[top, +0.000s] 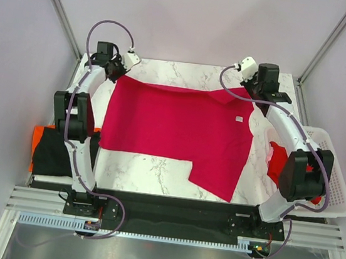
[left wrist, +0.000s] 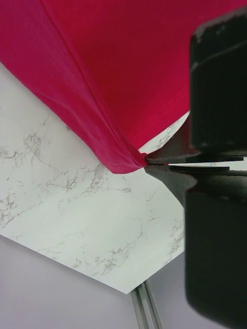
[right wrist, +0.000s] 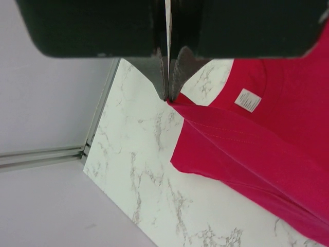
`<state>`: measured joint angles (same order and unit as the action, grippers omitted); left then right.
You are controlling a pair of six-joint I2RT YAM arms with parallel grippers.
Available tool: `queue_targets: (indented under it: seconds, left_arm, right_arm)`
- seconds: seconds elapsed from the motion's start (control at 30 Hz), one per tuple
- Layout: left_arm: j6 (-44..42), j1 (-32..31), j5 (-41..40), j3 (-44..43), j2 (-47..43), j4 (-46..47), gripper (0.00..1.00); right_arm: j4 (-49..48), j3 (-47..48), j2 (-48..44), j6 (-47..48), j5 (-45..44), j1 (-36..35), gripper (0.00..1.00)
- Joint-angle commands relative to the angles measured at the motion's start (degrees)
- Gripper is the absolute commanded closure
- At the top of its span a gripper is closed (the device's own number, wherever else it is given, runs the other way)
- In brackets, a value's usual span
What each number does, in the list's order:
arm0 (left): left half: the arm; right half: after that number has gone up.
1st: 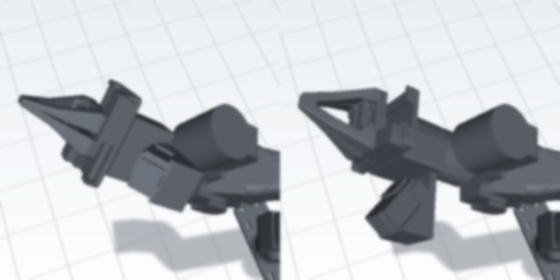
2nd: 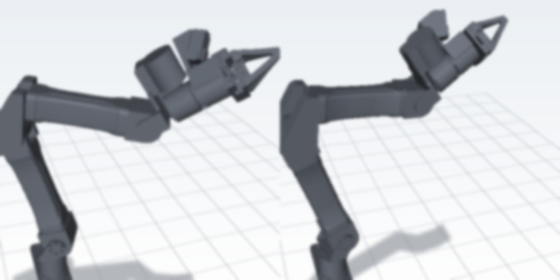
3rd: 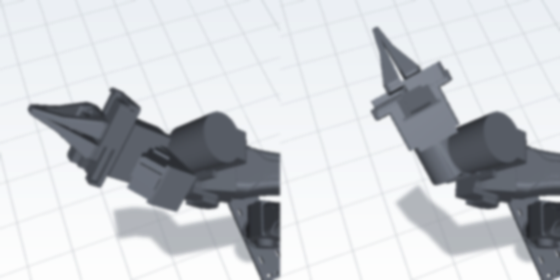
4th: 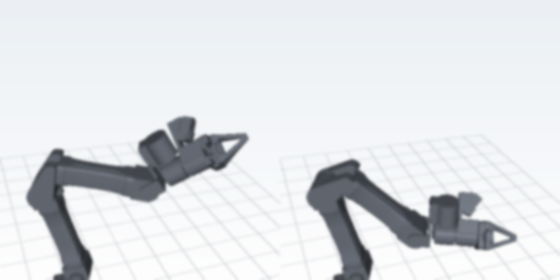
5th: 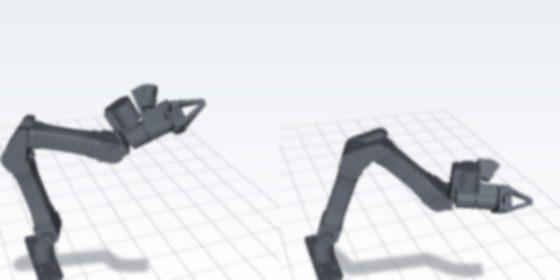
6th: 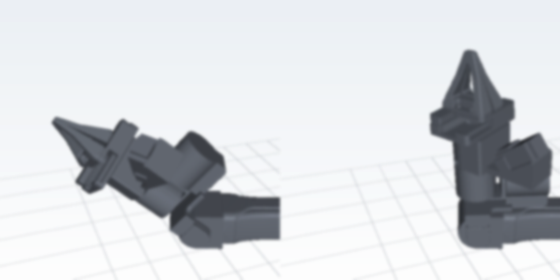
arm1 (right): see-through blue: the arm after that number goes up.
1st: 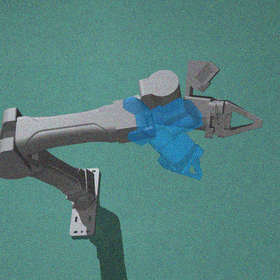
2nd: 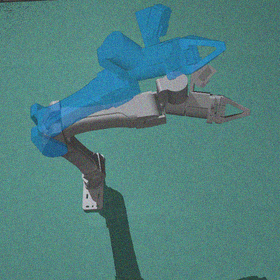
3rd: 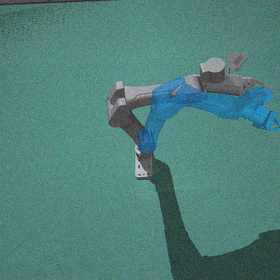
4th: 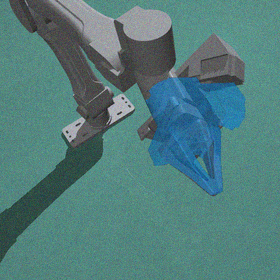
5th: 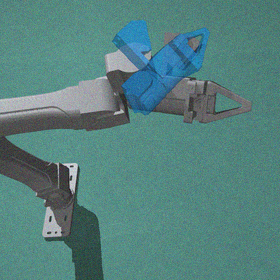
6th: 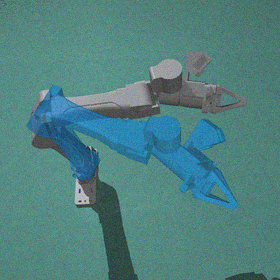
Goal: Fold and stack the t-shirts
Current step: Fold the tshirt
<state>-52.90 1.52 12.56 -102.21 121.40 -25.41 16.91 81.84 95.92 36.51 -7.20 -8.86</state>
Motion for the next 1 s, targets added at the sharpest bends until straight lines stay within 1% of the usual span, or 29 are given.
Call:
queue_targets:
  seconds: [0.0, 0.2, 0.4, 0.6, 0.63, 0.67, 0.7, 0.73, 0.77, 0.8, 0.83, 0.87, 0.93, 0.97]
  left_arm:
    - [-3.5, 0.3, 0.9, 2.1, -4.2, -0.5, 0.98]
    - [-5.1, 0.6, 0.5, 7.8, -6.9, -0.6, 0.98]
    - [-4.2, 0.8, -0.4, 14.2, -9.0, -0.7, 0.98]
    - [-3.6, 1.0, -1.5, 18.6, -10.4, -0.9, 0.98]
    - [-3.4, 1.2, -1.6, 19.1, -10.7, -1.2, 0.98]
    - [-2.9, 1.1, -1.7, 20.0, -10.7, -1.6, 0.94]
    - [-2.6, 1.3, -1.9, 20.4, -11.0, -2.2, 0.83]
    - [-2.3, 2.0, -1.3, 20.6, -11.4, -2.9, 0.78]
    - [-1.7, 2.4, -0.3, 20.7, -12.1, -3.3, 0.63]
    - [-1.1, 2.9, 1.4, 20.5, -12.6, -3.2, 0.57]
    - [-0.5, 3.5, 2.2, 20.0, -12.9, -3.2, 0.53]
    - [1.5, 3.8, 2.6, 18.0, -12.2, -3.0, 0.47]
    - [4.0, 3.8, 2.7, 14.5, -9.9, -3.3, 0.45]
    - [6.7, 3.8, 2.6, 9.4, -8.4, -4.1, 0.44]
  right_arm:
    - [2.3, -1.6, -4.4, -3.3, 1.9, -0.2, 1.0]
    - [5.2, -5.5, -8.0, -5.5, 3.8, -0.5, 1.0]
    - [7.3, -10.4, -10.8, -7.4, 6.1, -1.8, 1.0]
    - [9.8, -16.1, -13.9, -9.8, 9.0, -3.1, 1.0]
    - [9.9, -17.9, -14.5, -9.9, 9.4, -3.1, 0.91]
    - [10.5, -18.6, -15.3, -9.9, 9.8, -3.2, 0.84]
    - [11.0, -19.0, -15.6, -9.9, 10.2, -3.2, 0.78]
    - [11.4, -19.0, -15.8, -9.9, 10.2, -3.1, 0.71]
    - [11.8, -18.7, -16.3, -10.1, 10.2, -3.1, 0.68]
    - [11.7, -18.2, -16.4, -11.0, 10.3, -2.7, 0.66]
    - [11.7, -16.6, -16.3, -11.4, 10.7, -2.4, 0.62]
    - [10.9, -15.7, -15.2, -12.0, 11.1, -1.9, 0.61]
    - [9.9, -12.3, -12.9, -13.4, 10.5, -1.5, 0.61]
    - [9.3, -11.0, -9.8, -13.6, 10.4, -1.2, 0.6]
